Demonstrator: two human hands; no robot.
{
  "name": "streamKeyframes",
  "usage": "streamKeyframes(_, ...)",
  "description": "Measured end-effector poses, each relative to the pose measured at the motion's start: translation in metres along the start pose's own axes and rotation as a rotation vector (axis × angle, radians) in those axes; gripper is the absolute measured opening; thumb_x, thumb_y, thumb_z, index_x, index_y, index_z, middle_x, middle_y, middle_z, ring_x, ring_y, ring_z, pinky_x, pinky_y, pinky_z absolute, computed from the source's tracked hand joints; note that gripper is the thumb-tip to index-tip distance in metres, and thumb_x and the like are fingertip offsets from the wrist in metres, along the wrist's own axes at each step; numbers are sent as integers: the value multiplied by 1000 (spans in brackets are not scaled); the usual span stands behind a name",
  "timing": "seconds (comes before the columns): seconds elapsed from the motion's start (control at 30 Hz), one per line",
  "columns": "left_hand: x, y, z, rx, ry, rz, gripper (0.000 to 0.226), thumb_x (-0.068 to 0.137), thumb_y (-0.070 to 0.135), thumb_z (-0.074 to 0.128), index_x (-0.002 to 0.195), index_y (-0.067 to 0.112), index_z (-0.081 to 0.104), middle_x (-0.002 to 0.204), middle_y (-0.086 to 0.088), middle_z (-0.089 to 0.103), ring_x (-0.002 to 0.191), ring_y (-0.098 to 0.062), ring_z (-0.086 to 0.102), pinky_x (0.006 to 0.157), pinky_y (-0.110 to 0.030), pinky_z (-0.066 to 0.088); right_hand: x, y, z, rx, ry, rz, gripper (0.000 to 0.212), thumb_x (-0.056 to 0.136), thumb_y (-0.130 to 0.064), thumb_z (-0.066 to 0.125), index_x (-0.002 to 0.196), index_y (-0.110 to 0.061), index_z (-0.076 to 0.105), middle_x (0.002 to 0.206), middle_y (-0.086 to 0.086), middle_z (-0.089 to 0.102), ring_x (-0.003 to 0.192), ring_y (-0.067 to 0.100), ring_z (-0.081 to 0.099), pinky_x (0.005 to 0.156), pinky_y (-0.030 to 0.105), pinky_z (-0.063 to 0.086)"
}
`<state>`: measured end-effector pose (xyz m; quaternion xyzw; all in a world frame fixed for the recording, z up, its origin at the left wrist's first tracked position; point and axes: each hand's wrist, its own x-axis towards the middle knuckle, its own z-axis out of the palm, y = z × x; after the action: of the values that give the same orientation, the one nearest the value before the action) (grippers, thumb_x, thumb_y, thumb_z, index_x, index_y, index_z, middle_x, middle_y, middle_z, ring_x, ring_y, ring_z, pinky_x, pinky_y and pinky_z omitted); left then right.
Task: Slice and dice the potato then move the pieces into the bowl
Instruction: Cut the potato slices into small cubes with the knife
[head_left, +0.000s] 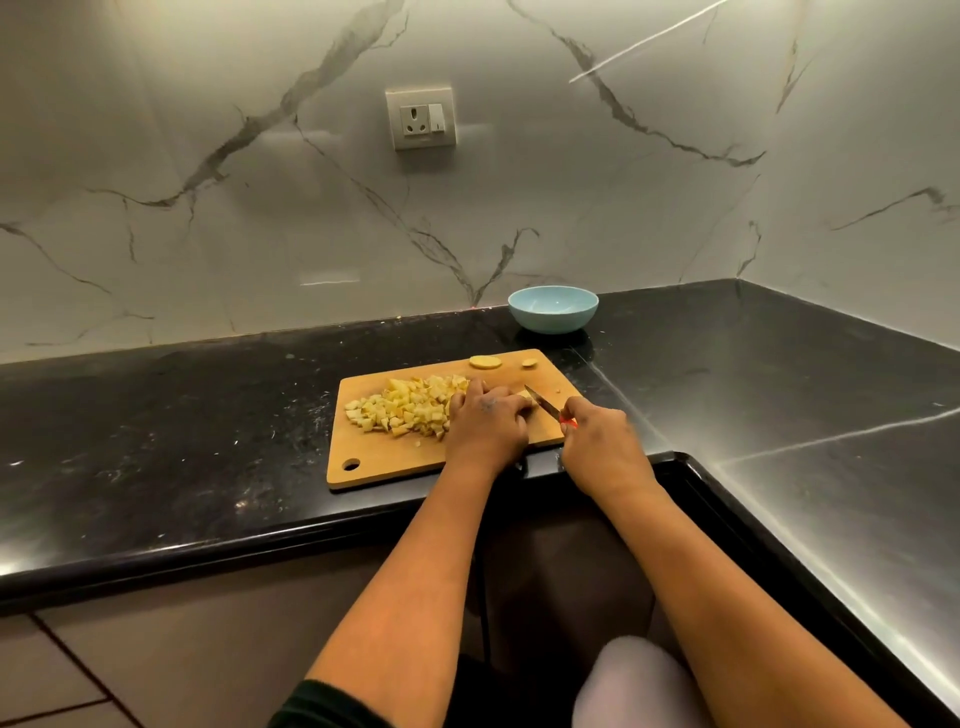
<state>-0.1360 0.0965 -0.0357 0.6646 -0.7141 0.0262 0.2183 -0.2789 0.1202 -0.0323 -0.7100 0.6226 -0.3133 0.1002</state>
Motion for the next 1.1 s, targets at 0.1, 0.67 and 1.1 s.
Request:
streamKeyframes(0.1, 2, -1, 1, 7, -1, -1, 40, 95, 24, 43, 129, 34, 61, 134, 7, 57, 132, -25, 34, 105, -45, 26, 3, -2, 0, -22, 6, -5, 15, 95, -10, 48, 106, -13, 59, 84, 9, 57, 73, 25, 56, 61, 32, 50)
streamKeyframes(0.67, 6, -3, 2, 43, -11, 16, 38, 97, 28, 42, 129, 33, 61, 134, 8, 56, 126, -23, 35, 99, -43, 27, 9, -26, 4, -93, -72, 27, 20, 92, -3, 45, 106, -12, 55, 88, 8, 50, 83, 26, 52, 67, 32, 44)
streamKeyframes(1.1, 8, -6, 11, -189, 85, -92, 52, 87, 21, 54, 134, 22, 33, 124, -1, 60, 125, -21, 45, 103, -41, 32, -9, -3, 4, 170, 19, -39, 12, 95, -10, 54, 103, -14, 61, 72, 7, 57, 63, 24, 56, 56, 35, 51)
